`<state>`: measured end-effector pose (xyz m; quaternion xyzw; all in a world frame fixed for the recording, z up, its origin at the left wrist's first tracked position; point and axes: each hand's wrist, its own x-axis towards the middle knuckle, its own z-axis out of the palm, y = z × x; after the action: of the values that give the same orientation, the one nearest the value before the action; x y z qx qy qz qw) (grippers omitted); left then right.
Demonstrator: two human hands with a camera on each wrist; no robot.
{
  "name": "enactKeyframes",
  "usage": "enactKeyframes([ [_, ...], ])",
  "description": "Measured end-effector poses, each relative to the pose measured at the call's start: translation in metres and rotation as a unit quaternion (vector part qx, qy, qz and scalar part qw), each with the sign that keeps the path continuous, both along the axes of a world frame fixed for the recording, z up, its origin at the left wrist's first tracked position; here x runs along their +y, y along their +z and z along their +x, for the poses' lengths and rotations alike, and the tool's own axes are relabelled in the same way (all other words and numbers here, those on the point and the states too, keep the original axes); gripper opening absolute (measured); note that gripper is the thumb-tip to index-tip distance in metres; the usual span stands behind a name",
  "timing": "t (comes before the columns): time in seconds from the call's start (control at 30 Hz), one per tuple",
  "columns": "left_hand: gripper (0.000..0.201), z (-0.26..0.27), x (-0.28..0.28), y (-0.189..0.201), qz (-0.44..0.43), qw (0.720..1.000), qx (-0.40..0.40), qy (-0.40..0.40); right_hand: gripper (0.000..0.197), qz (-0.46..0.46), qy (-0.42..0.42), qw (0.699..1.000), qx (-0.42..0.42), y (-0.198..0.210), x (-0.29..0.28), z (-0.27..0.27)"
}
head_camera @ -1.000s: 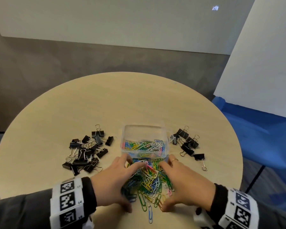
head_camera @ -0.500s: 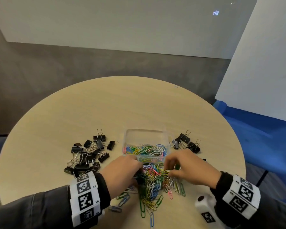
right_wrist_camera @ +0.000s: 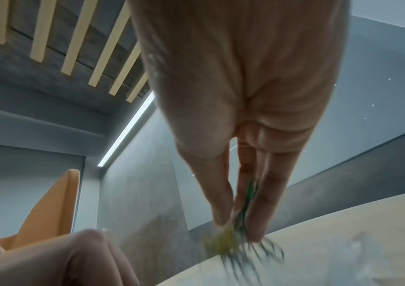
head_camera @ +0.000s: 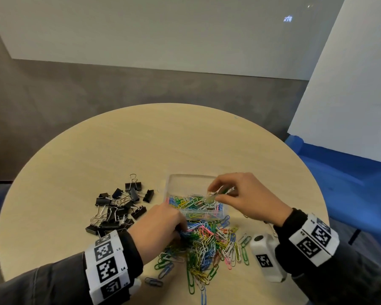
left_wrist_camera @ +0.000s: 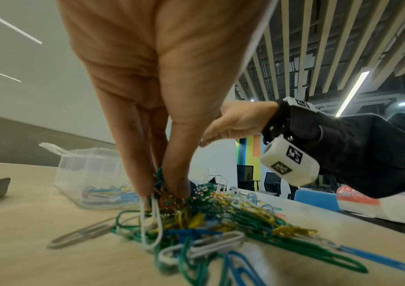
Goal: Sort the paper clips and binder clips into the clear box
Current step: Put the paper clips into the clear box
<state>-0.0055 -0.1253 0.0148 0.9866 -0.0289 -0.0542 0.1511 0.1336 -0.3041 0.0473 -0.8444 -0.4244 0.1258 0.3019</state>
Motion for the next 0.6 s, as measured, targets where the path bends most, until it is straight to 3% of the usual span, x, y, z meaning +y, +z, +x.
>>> enactKeyframes([
  [0.23,0.018,0.002,0.008,0.021,-0.098,0.995,-0.005,0.017,0.016,-0.016,-0.003,1.0,-0.004,0.002,-0.015,0.005],
  [0.4,0.015,0.018,0.013,0.053,-0.166,0.984,-0.059,0.033,0.009,-0.028,0.018,0.999,-0.024,0.011,-0.019,-0.002],
  [0.5,0.016,0.039,0.016,0.059,-0.163,0.979,-0.108,0.056,0.008,-0.058,0.048,0.996,-0.046,0.017,-0.017,-0.016],
  [0.6,0.02,0.055,0.023,0.047,-0.131,0.985,-0.091,0.067,0.016,-0.127,0.099,0.985,-0.053,0.014,-0.01,-0.039],
])
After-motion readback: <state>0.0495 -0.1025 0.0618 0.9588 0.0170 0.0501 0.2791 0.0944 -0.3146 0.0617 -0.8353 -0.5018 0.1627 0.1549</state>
